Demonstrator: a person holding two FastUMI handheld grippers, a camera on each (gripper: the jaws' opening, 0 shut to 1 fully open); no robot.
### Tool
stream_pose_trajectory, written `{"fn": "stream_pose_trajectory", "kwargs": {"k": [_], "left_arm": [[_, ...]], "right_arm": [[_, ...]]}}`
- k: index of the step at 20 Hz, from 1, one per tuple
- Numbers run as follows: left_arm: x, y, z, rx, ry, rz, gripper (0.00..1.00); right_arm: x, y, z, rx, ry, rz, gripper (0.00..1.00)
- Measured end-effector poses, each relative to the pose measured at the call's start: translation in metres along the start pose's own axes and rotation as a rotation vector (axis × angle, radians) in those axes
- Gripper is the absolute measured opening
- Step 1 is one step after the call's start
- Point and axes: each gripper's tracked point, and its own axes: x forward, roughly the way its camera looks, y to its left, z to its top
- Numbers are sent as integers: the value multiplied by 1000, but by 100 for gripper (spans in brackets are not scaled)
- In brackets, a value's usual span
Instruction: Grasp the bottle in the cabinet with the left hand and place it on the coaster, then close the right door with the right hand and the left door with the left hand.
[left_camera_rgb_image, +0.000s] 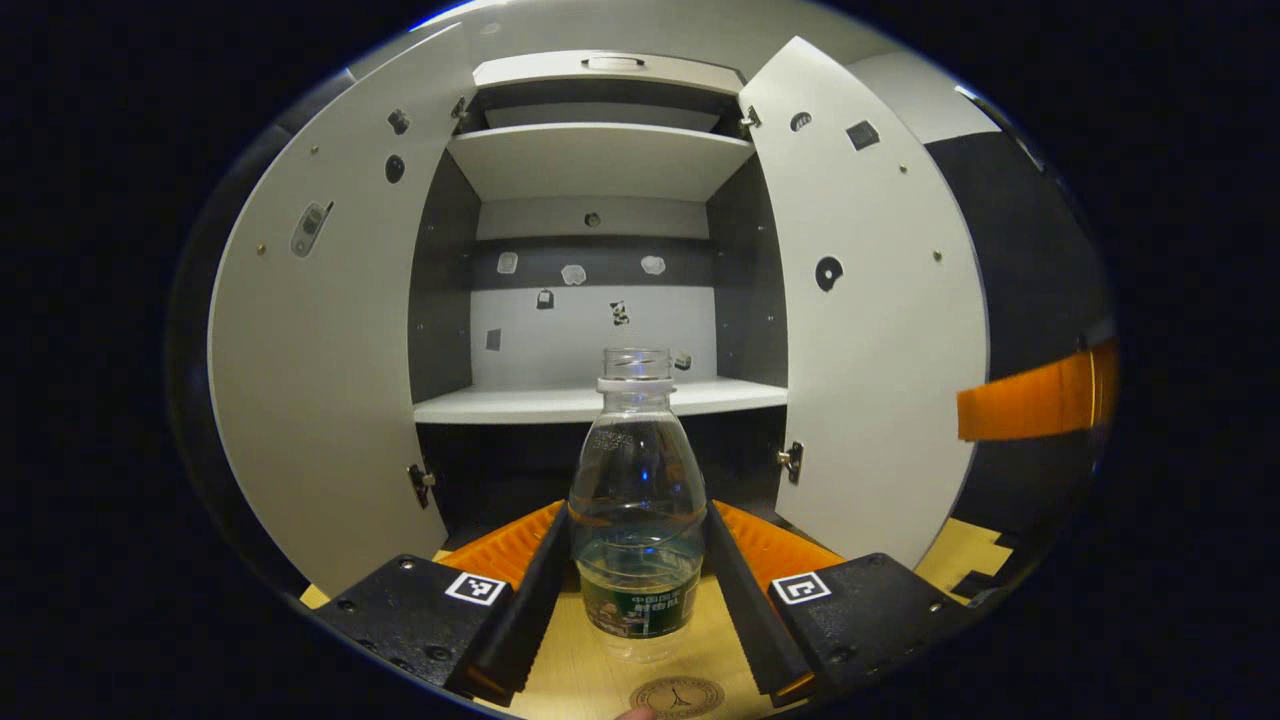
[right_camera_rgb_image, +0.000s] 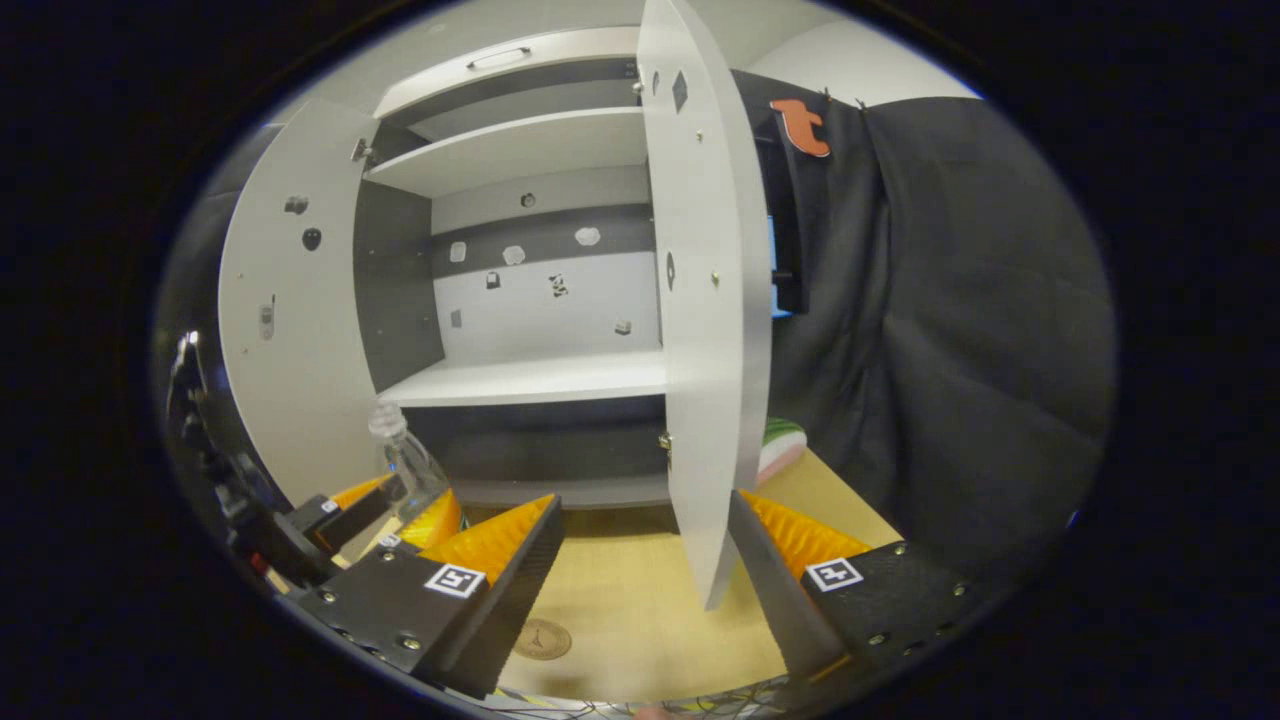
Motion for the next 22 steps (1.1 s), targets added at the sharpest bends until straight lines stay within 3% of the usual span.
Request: {"fn": "stream_pose_trajectory", "kwargs": {"k": [3,10,22], "left_arm": [[-6,-15,-42,-23,42,-44,82],[-6,-25,-132,-31,163,-48,82],[-7,-29,-151,8,174,-34,82]], "right_arm": [[-1,-12,-19,-3,39,-16,100],[-4,-23,-52,-18,120,-17,100],[-5,-21,-70,-31,184,4,100]]}}
